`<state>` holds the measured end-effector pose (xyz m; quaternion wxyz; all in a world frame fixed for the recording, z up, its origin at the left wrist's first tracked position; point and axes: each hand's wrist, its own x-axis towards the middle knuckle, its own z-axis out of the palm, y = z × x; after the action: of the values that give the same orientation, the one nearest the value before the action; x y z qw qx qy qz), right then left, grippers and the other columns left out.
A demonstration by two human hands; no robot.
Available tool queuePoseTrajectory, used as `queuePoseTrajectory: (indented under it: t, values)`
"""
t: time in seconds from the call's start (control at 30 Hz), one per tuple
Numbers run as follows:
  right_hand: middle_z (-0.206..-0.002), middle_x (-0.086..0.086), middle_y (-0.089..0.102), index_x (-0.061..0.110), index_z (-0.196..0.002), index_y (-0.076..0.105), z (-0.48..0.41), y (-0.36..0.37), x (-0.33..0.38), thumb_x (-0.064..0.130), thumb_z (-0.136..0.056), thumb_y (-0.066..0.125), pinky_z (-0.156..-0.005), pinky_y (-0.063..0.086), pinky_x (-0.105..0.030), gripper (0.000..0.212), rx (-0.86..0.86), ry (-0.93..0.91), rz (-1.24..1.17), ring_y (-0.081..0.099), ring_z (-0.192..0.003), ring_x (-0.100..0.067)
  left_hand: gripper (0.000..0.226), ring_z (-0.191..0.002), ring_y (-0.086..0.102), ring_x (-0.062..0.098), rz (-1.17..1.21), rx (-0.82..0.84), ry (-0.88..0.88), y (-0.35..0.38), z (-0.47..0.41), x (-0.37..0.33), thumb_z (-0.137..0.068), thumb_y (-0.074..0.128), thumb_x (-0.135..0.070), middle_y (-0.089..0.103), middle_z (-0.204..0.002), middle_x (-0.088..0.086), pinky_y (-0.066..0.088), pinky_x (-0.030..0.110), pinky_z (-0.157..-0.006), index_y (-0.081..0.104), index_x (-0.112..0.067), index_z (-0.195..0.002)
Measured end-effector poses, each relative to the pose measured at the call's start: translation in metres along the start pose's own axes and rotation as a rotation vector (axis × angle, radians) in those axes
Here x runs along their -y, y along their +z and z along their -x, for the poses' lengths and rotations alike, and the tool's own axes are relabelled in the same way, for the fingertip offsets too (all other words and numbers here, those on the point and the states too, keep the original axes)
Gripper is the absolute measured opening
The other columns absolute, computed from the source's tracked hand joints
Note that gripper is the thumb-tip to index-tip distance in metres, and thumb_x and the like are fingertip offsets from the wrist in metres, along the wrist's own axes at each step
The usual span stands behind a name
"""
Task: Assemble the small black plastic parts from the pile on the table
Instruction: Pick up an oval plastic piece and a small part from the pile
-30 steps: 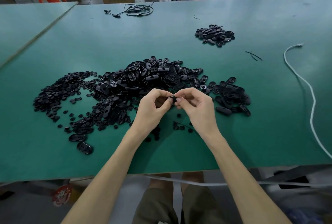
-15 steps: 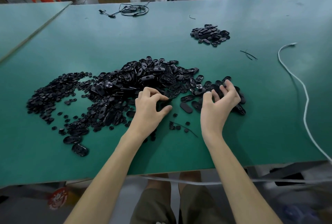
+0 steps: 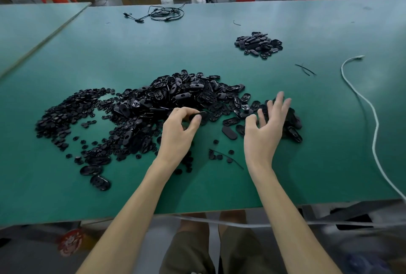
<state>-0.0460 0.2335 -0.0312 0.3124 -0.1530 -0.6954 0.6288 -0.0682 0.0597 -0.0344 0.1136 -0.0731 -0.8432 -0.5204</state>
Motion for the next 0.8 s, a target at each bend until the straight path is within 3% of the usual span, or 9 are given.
queuePoseTrajectory:
  t: [0.03, 0.1, 0.2, 0.33, 0.43, 0.6, 0.8]
  values:
    - [-0.167, -0.001, 0.032, 0.02, -0.16, 0.035, 0.001, 0.0, 0.0, -0.003, -0.099, 0.055, -0.105, 0.045, -0.012, 0.068, 0.018, -0.034, 0.018, 0.049, -0.133, 0.007, 0.006, -0.09, 0.058, 0.001, 0.021, -0.008, -0.008, 0.0, 0.0, 0.001, -0.103, 0.065, -0.023, 0.066, -0.103, -0.007, 0.043, 0.01, -0.077, 0.069, -0.025, -0.106]
    - [-0.134, 0.007, 0.062, 0.021, -0.14, 0.061, 0.002, 0.002, -0.001, 0.005, -0.099, 0.062, -0.095, 0.051, -0.015, 0.045, 0.123, -0.103, 0.105, 0.06, -0.112, 0.006, 0.008, -0.084, 0.06, 0.005, 0.074, -0.03, -0.024, 0.0, -0.001, 0.001, -0.103, 0.064, -0.022, 0.069, -0.097, -0.007, 0.045, 0.016, -0.073, 0.07, -0.022, -0.108]
    - [-0.101, 0.014, 0.065, 0.024, -0.102, 0.076, 0.007, 0.006, -0.003, 0.018, -0.092, 0.078, -0.085, 0.046, -0.014, 0.012, 0.364, -0.198, 0.299, 0.056, -0.097, -0.003, 0.008, -0.084, 0.068, 0.013, 0.141, -0.077, -0.033, -0.001, -0.002, 0.0, -0.103, 0.064, -0.017, 0.073, -0.093, -0.003, 0.053, 0.023, -0.076, 0.071, -0.019, -0.107]
    - [-0.075, 0.008, 0.055, 0.025, -0.081, 0.071, 0.009, 0.007, -0.004, 0.03, -0.083, 0.086, -0.076, 0.037, -0.019, 0.016, 0.495, -0.211, 0.407, 0.047, -0.086, -0.01, 0.008, -0.081, 0.068, 0.019, 0.181, -0.115, -0.052, -0.001, -0.001, 0.0, -0.103, 0.064, -0.016, 0.073, -0.087, 0.001, 0.055, 0.029, -0.076, 0.069, -0.022, -0.101]
    - [-0.073, 0.007, 0.055, 0.022, -0.083, 0.069, 0.01, 0.007, -0.004, 0.034, -0.081, 0.087, -0.077, 0.039, -0.025, 0.021, 0.574, -0.238, 0.48, 0.047, -0.087, -0.013, 0.008, -0.072, 0.064, 0.008, 0.179, -0.104, -0.047, 0.0, -0.001, 0.0, -0.103, 0.064, -0.016, 0.071, -0.081, -0.002, 0.052, 0.022, -0.072, 0.069, -0.021, -0.102]
    - [-0.077, 0.015, 0.055, 0.018, -0.086, 0.07, 0.012, 0.009, -0.003, 0.035, -0.082, 0.086, -0.086, 0.043, -0.029, 0.024, 0.641, -0.302, 0.568, 0.047, -0.093, -0.013, 0.01, -0.074, 0.065, 0.014, 0.179, -0.1, -0.037, 0.0, -0.002, -0.002, -0.102, 0.064, -0.012, 0.07, -0.084, -0.003, 0.055, 0.031, -0.075, 0.072, -0.013, -0.108]
    - [-0.079, 0.016, 0.051, 0.016, -0.09, 0.07, 0.015, 0.009, -0.003, 0.029, -0.087, 0.082, -0.084, 0.044, -0.029, 0.018, 0.637, -0.368, 0.615, 0.047, -0.088, -0.011, 0.011, -0.074, 0.065, 0.009, 0.173, -0.097, -0.038, 0.002, -0.002, 0.0, -0.102, 0.064, -0.014, 0.071, -0.084, -0.005, 0.055, 0.027, -0.074, 0.072, -0.014, -0.109]
